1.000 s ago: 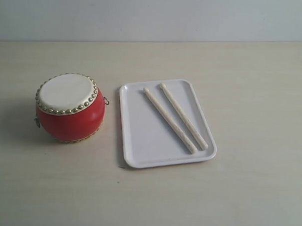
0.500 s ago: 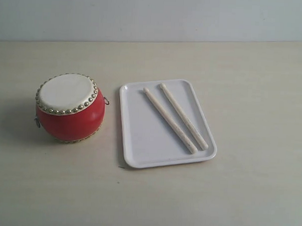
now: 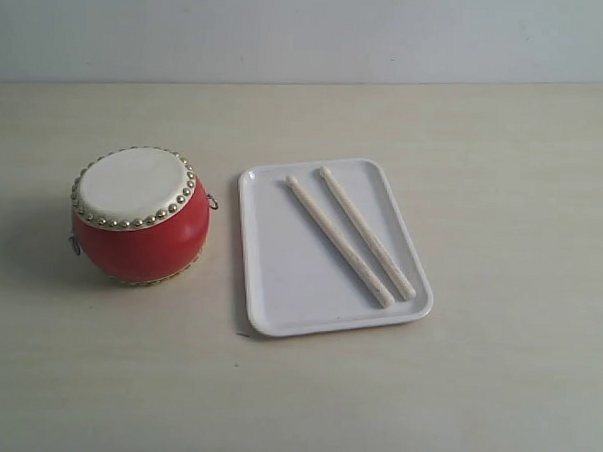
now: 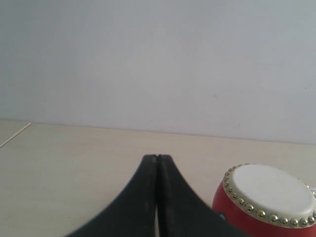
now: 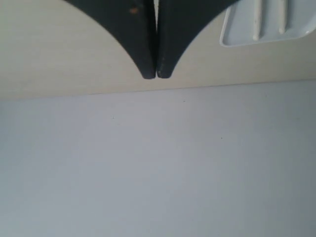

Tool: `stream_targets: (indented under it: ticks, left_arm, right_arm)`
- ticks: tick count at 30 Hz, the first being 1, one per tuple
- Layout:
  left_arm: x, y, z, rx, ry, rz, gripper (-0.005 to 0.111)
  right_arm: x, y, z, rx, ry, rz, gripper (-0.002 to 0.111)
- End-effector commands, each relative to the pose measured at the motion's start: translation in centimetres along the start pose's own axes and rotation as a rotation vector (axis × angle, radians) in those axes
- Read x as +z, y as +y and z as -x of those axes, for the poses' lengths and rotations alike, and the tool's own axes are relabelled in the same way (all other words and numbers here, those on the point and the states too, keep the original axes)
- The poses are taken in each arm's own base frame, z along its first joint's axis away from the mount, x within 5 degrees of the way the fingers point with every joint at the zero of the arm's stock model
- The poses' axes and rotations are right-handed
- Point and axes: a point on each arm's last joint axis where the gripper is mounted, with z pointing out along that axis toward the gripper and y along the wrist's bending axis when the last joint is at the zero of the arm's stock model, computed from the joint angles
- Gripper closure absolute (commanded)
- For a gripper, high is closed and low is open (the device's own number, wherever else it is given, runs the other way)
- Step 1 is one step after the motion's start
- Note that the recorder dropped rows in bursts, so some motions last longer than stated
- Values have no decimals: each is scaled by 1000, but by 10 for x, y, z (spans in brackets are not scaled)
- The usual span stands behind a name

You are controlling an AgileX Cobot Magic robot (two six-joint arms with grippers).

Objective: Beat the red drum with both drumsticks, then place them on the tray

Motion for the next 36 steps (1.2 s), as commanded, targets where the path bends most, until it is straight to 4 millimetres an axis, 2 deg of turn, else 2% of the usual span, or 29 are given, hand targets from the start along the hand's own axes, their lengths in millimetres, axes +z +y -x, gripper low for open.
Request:
stream_targets:
  ticks: [1, 36]
  left_arm:
    - [0, 0, -1, 2, 4, 5, 107]
    - [0, 0, -1, 2, 4, 5, 107]
  right_arm:
    - [-1, -2, -6, -55, 53, -26, 108]
    - [-1, -4, -7, -31, 62, -39, 108]
